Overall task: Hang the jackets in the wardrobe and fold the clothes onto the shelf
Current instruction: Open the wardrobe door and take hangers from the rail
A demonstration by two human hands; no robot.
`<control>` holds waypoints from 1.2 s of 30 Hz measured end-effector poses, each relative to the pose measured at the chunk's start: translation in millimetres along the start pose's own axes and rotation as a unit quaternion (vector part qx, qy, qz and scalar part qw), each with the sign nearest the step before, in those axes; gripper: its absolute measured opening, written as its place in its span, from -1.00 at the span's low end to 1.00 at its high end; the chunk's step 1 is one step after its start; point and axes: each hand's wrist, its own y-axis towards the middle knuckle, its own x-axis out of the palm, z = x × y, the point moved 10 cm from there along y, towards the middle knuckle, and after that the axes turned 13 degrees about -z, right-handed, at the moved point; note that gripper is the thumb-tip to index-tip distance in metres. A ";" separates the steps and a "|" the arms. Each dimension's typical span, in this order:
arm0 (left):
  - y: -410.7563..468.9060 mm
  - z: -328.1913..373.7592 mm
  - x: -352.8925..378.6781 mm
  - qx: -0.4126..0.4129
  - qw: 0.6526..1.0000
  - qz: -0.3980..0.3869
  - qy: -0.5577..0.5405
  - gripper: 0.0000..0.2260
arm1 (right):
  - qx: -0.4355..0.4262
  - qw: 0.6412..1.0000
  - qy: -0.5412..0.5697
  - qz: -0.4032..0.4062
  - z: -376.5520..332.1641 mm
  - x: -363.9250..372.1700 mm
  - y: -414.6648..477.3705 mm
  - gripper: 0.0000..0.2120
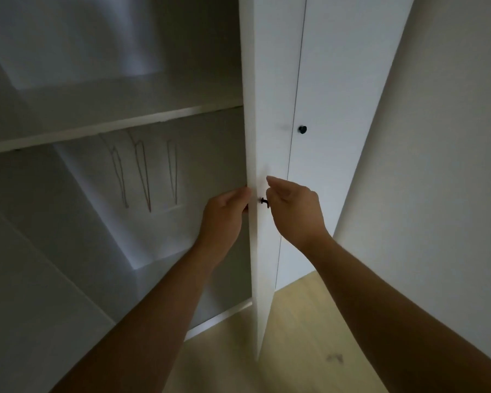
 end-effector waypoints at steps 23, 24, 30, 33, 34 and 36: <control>62.0 31.5 259.2 -0.017 0.987 -0.145 -0.072 -0.65 | 0.069 0.972 0.213 0.064 145.7 -207.9 -45.5 -0.67; 65.7 31.4 264.8 -0.016 0.987 -0.146 -0.071 -0.65 | 0.067 0.974 0.210 0.054 147.7 -211.1 -43.9 -0.67; 81.5 28.2 290.9 -0.023 0.984 -0.159 -0.077 -0.64 | 0.079 0.984 0.150 0.048 162.0 -234.3 -33.5 -0.67; 88.6 27.5 296.3 -0.021 0.984 -0.153 -0.083 -0.64 | 0.086 0.988 0.124 0.036 161.4 -241.3 -30.8 -0.66; 90.9 27.7 297.8 -0.020 0.985 -0.152 -0.083 -0.64 | 0.088 0.988 0.120 0.032 161.1 -242.9 -30.8 -0.67; 94.2 27.9 299.6 -0.019 0.985 -0.149 -0.089 -0.63 | 0.094 0.989 0.109 0.029 160.6 -244.6 -32.9 -0.67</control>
